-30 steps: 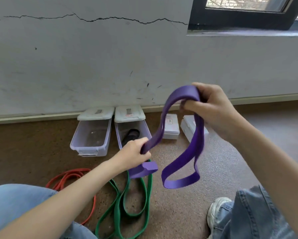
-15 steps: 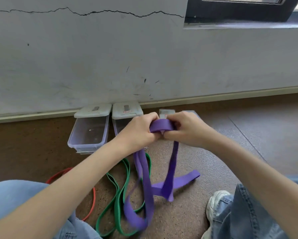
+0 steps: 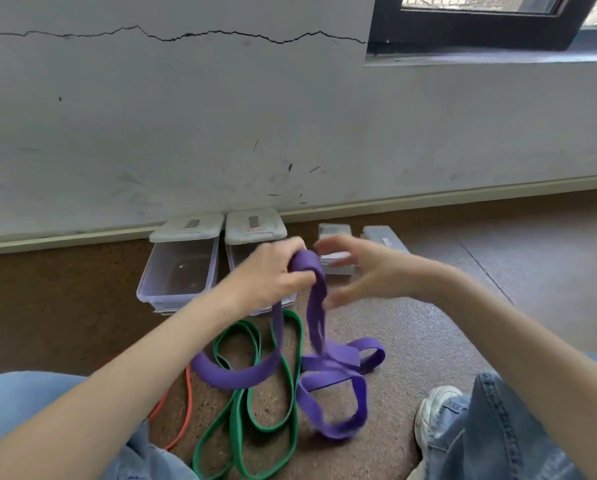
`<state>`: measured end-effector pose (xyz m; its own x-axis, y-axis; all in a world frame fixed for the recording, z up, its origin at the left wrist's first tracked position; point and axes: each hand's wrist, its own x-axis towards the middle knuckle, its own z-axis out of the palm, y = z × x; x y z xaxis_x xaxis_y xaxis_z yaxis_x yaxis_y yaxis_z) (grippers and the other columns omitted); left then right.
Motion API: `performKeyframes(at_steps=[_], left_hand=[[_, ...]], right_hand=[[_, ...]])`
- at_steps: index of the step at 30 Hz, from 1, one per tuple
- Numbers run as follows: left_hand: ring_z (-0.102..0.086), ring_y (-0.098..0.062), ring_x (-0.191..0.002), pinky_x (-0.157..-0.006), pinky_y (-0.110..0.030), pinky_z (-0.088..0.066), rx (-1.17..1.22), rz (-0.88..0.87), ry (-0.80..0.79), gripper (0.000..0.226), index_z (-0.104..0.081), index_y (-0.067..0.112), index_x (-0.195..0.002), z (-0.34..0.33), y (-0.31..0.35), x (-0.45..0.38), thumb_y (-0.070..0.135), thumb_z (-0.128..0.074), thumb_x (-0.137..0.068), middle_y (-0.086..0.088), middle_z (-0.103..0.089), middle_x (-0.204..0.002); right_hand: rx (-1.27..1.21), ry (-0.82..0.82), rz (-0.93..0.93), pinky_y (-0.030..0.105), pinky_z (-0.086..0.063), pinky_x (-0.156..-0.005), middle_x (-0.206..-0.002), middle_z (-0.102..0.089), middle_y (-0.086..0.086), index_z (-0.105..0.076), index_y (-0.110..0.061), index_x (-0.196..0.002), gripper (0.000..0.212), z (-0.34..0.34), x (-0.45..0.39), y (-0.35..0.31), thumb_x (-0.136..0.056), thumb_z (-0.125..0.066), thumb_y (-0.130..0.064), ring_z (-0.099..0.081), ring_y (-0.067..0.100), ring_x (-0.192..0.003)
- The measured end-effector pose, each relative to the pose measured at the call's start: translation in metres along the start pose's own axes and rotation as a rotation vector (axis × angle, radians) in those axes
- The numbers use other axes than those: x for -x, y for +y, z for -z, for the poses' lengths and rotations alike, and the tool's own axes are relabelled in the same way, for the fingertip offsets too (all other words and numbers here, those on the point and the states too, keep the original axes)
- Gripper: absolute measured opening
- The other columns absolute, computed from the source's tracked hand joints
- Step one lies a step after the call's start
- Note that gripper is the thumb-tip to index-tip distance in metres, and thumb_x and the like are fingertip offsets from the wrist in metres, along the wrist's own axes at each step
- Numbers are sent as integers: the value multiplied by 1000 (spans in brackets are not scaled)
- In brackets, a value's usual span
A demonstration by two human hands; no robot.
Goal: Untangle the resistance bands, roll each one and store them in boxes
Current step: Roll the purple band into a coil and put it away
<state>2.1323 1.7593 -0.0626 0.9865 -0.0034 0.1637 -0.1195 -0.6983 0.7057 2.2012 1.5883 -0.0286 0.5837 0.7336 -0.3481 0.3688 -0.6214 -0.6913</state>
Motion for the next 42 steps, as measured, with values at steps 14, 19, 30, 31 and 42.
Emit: performKeyframes(at_steps=[14,19,30,31,42], left_hand=[[-49,-15,-48,-59,-33,-47,128,220,50,29,-43,16,-64,11,-28,5,-3,-56,-82,0,-49,-53],[-38,-2,-41,-45,-15,-31,66,34,37,27,-48,20,-62,18,3,1,5,-64,-78,9,-43,-45],[-55,-10,-51,-57,-24,-47,292,256,-278,16,-47,22,-79,5,-13,6,9,-53,-87,6,-53,-58],[-46,-7,-44,-49,-22,-44,400,272,-244,14,-48,19,-79,8,-10,6,7,-51,-87,9,-48,-52],[-46,-6,-53,-49,-17,-40,786,342,-420,25,-50,9,-104,21,1,8,3,-63,-83,2,-54,-66]], right_hand=[[-104,424,82,18,-48,-63,-70,-65,1,-63,-10,-81,5,29,-3,14,-82,-61,-6,-64,11,-65],[453,-98,-199,24,-43,-91,-135,-49,3,-40,-14,-137,80,8,-7,29,-71,-77,-40,-50,17,-114],[-37,343,312,32,-50,-67,-83,-56,2,-37,-42,-95,51,2,-10,11,-80,-58,3,-57,15,-68],[-4,286,315,30,-51,-66,-87,-56,2,-36,-46,-98,56,3,-8,11,-81,-59,2,-58,16,-69],[147,372,514,37,-46,-75,-97,-60,7,-60,-25,-100,20,-18,-3,2,-82,-62,-16,-55,22,-87]])
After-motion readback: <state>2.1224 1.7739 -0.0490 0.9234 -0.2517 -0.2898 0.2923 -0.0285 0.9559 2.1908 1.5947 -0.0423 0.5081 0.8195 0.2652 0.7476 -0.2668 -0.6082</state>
